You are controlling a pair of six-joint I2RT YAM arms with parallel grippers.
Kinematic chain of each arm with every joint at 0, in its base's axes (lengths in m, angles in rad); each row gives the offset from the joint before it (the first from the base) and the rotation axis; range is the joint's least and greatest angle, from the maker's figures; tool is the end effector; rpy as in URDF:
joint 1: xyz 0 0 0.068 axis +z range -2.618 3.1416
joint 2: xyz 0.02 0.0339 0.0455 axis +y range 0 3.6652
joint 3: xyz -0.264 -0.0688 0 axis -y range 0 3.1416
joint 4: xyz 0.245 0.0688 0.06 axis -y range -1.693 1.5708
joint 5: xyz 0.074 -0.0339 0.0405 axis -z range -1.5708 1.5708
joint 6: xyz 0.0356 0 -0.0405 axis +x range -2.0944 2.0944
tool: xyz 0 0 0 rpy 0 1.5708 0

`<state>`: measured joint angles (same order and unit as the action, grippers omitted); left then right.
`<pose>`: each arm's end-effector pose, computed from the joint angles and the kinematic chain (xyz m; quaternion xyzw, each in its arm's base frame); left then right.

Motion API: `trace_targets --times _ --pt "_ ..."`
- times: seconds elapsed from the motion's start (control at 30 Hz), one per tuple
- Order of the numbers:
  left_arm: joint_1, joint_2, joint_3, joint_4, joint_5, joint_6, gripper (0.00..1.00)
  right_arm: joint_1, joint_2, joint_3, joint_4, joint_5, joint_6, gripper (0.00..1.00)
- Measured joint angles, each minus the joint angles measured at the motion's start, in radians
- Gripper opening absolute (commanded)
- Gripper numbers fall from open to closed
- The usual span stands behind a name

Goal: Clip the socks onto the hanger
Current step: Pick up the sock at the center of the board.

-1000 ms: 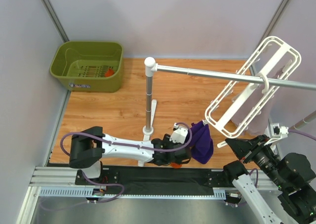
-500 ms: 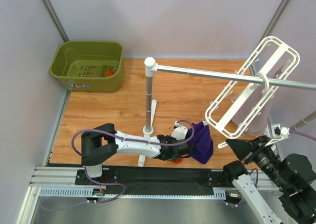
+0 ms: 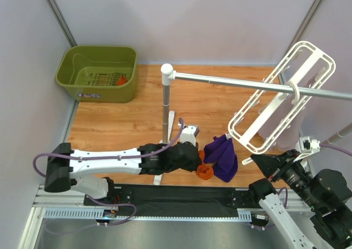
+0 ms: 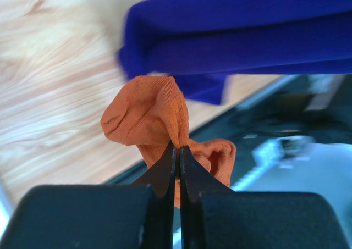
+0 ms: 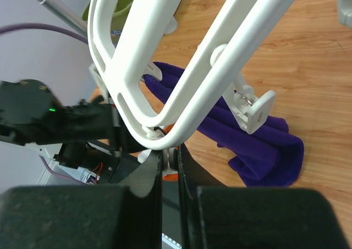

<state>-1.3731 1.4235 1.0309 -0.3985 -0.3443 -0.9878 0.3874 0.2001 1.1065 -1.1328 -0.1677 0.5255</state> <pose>0.0719 -0.2978 0.2599 0.1106 0.9069 -0.2860 0.2890 -0.0287 -0.0053 0.3714 0.0018 0.7814 0.3323 0.5281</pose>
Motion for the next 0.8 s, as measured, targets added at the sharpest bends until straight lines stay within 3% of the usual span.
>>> trace_targets --times 0.23,0.43,0.8 --pt "-0.055 -0.111 0.052 0.040 -0.085 -0.086 0.00 0.000 0.037 0.032 -0.019 -0.013 0.008 0.00" --pt "-0.116 -0.109 0.060 0.089 -0.201 -0.142 0.00 0.000 0.056 0.047 -0.032 -0.018 0.060 0.00" --pt "-0.228 -0.021 0.267 0.105 -0.533 -0.241 0.00 0.000 0.071 0.046 -0.032 -0.017 0.142 0.00"
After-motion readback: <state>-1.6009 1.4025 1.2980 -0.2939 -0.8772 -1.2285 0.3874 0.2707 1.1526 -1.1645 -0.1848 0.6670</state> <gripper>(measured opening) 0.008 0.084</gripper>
